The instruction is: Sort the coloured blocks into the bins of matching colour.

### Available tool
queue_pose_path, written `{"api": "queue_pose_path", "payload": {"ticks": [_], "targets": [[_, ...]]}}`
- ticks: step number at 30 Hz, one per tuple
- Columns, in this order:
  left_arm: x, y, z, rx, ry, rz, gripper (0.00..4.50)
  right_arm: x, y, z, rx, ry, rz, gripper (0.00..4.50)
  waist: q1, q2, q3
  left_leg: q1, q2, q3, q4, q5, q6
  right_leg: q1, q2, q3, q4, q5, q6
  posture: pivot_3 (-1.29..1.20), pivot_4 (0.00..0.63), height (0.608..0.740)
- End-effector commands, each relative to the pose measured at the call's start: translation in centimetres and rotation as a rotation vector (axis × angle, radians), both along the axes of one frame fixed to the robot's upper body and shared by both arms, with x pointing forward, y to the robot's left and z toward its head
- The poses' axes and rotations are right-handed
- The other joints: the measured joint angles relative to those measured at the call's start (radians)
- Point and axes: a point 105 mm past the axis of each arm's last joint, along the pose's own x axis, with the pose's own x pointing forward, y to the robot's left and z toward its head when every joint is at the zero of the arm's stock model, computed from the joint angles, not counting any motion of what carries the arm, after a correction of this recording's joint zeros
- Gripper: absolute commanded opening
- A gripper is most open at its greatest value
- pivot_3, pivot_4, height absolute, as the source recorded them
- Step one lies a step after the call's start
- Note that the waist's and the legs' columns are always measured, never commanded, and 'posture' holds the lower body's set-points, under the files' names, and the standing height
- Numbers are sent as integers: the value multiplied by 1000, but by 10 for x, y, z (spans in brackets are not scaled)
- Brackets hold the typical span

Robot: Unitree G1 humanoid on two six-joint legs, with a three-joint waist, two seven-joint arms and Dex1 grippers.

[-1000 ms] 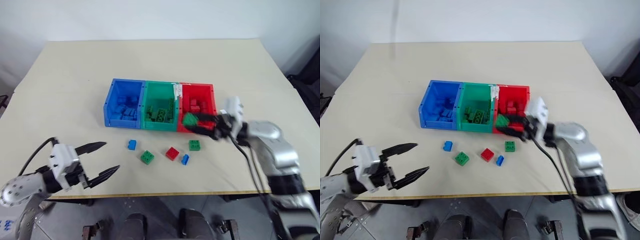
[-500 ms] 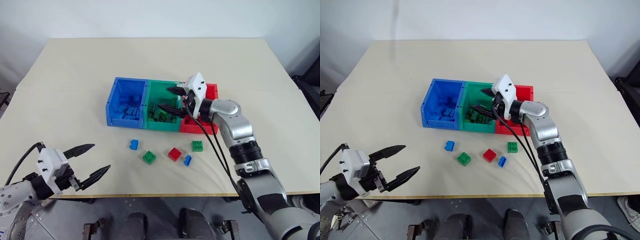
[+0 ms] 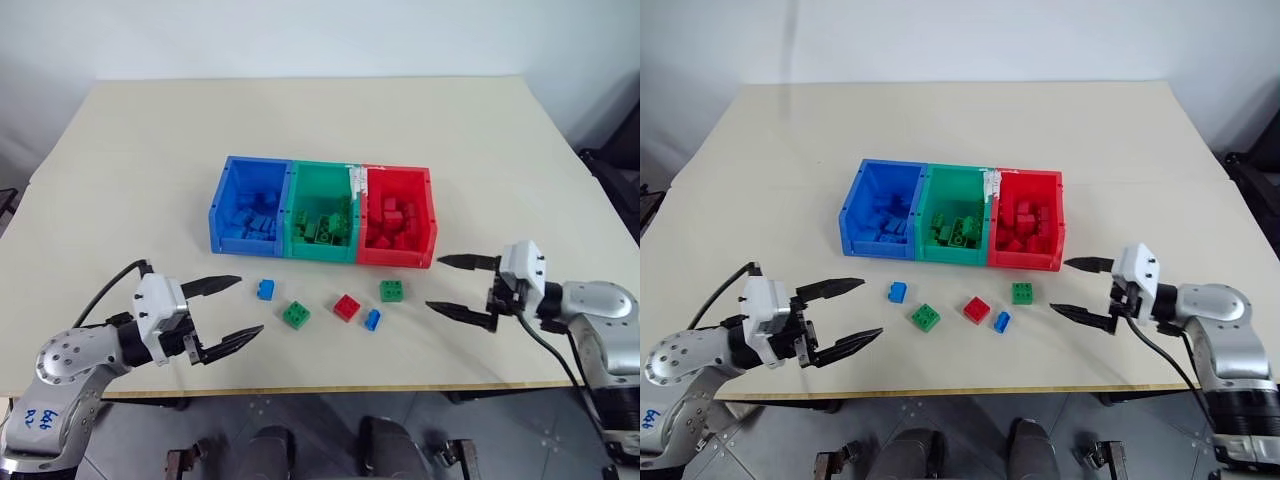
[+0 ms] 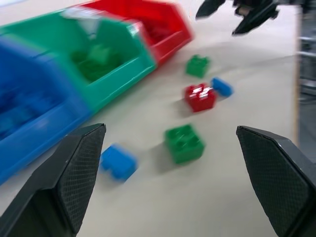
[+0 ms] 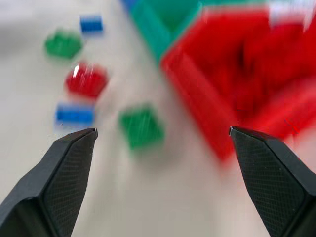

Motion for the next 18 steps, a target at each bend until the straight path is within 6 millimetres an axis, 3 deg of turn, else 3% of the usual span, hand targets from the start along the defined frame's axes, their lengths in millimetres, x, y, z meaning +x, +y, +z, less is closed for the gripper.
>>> {"api": "queue_pose_path", "payload": {"ticks": [1,7,11,18], "targets": [[1,-7,-1,6,17,-53,4500,-2,-11,-1,-65,-13,14,4460,1,0,0,2,0,1,0,0,0,1,0,1,0,0,0,0,150,740],[7,0,2,31,-40,-24,4500,10,11,-7,-59,-8,90,4460,2,0,0,8,1,2,-1,0,0,6,1,4,0,0,0,0,150,740],[0,9,1,19,-32,6,4500,22,39,-22,-74,47,140,4460,4,0,0,8,1,2,-1,0,0,6,1,4,-1,0,0,0,150,740],[-9,19,0,15,-33,69,4500,35,63,-43,-108,61,153,4460,6,0,0,6,0,1,0,-1,0,6,0,4,-2,0,1,0,150,740]]}}
